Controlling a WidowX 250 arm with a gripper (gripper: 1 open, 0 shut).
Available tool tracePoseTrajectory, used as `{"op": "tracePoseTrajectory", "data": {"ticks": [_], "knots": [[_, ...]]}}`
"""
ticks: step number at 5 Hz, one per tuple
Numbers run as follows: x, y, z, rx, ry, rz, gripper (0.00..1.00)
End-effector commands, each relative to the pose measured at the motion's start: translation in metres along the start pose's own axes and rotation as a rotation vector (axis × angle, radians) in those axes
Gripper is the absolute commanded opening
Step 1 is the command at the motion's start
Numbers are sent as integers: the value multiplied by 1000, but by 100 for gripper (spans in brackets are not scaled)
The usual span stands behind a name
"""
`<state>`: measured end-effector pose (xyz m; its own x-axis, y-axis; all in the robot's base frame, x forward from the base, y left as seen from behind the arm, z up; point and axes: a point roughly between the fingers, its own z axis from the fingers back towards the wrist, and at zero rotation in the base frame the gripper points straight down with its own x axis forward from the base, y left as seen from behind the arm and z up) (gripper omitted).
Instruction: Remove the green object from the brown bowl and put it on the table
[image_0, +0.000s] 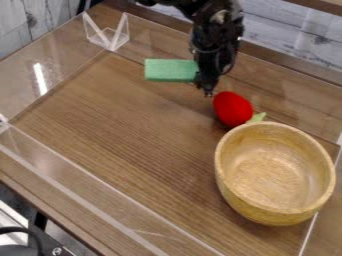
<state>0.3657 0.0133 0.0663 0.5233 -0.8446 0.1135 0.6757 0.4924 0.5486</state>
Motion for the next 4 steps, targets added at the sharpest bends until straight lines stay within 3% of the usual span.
{"op": "tracePoseTrajectory", "data": {"ticks": [1,2,4], "knots": [[-5,31,13,86,33,121,0],[-19,41,13,117,102,226,0],[-23,38,14,107,28,142,0]]}}
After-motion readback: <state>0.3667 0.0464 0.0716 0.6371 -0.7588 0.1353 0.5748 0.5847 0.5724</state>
